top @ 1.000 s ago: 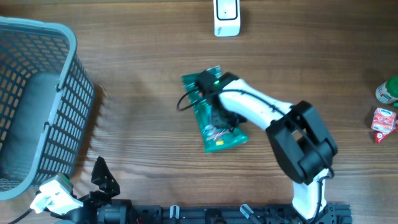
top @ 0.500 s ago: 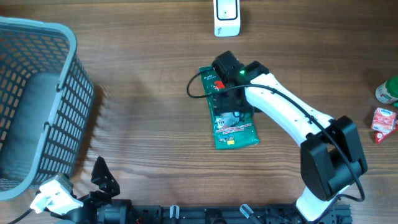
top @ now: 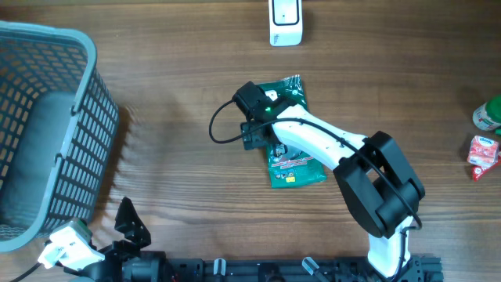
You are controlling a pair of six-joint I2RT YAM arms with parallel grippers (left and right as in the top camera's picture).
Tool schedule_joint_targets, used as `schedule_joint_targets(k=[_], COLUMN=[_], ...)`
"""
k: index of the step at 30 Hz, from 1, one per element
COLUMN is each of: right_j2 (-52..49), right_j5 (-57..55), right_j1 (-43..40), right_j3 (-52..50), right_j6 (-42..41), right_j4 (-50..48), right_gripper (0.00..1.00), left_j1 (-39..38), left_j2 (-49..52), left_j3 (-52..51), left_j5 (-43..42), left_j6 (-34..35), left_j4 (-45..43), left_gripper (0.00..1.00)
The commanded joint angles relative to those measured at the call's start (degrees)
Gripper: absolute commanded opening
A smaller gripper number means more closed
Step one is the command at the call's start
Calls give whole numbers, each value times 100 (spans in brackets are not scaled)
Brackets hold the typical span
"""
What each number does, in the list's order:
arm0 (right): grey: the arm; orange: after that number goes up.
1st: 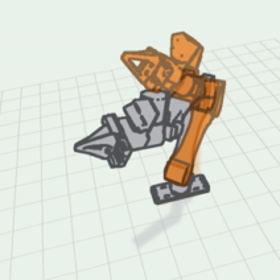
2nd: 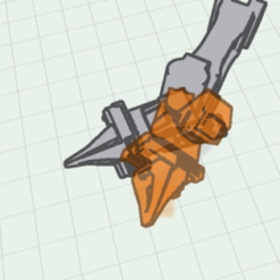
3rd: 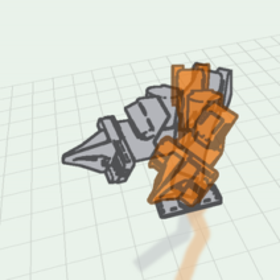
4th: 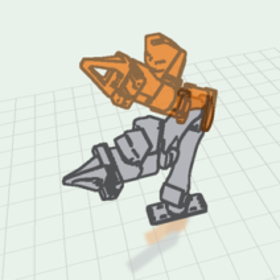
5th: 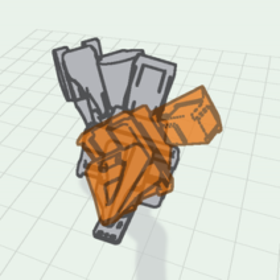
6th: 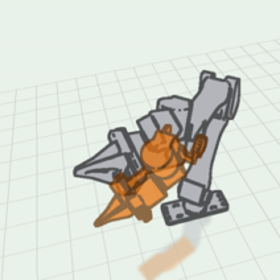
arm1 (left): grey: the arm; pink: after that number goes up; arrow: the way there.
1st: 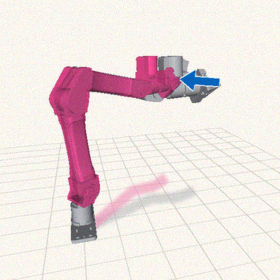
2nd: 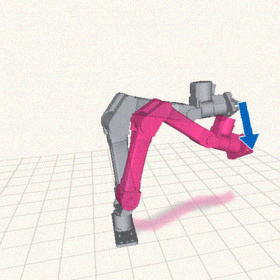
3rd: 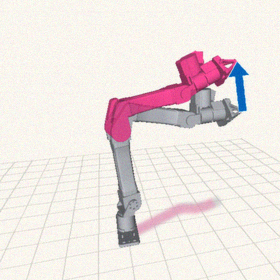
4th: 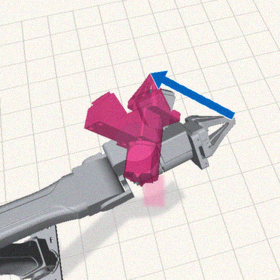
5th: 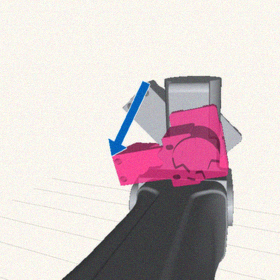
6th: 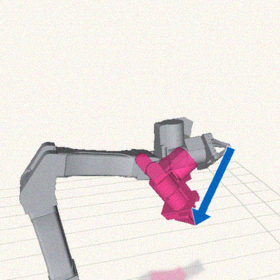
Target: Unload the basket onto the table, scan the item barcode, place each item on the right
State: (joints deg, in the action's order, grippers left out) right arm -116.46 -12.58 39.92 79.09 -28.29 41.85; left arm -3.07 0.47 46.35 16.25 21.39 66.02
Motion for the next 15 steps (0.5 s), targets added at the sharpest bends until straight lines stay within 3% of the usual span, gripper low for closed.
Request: schedule_joint_targets(k=[1,4,5,6,9,11,15], right_j2=[-214,-656,-894,-1106,-1200,-1180,-501], right_j5=[-372,57,485,835,1224,1574,3766], right_j1=[-26,-133,-201,-238,-240,-247,-321], right_j3=[4,2,2,2,2,26,802], right_j6=[-140,90,328,452,450,483,1729], right_j4=[42,271,304,385,498,527,1241], right_gripper=[100,98,87,60,6,4,4], left_j1=[-26,-26,-26,-26,-26,-26,-26], left_j2=[-20,-20,-20,-20,-20,-20,-20], left_j3=[4,4,4,4,4,4,4], left_j5=[31,31,31,33,31,31,31], left_j6=[28,28,28,28,28,28,28], left_j4=[-20,-20,-20,-20,-20,-20,-20], left_gripper=[100,100,100,100,100,100,100])
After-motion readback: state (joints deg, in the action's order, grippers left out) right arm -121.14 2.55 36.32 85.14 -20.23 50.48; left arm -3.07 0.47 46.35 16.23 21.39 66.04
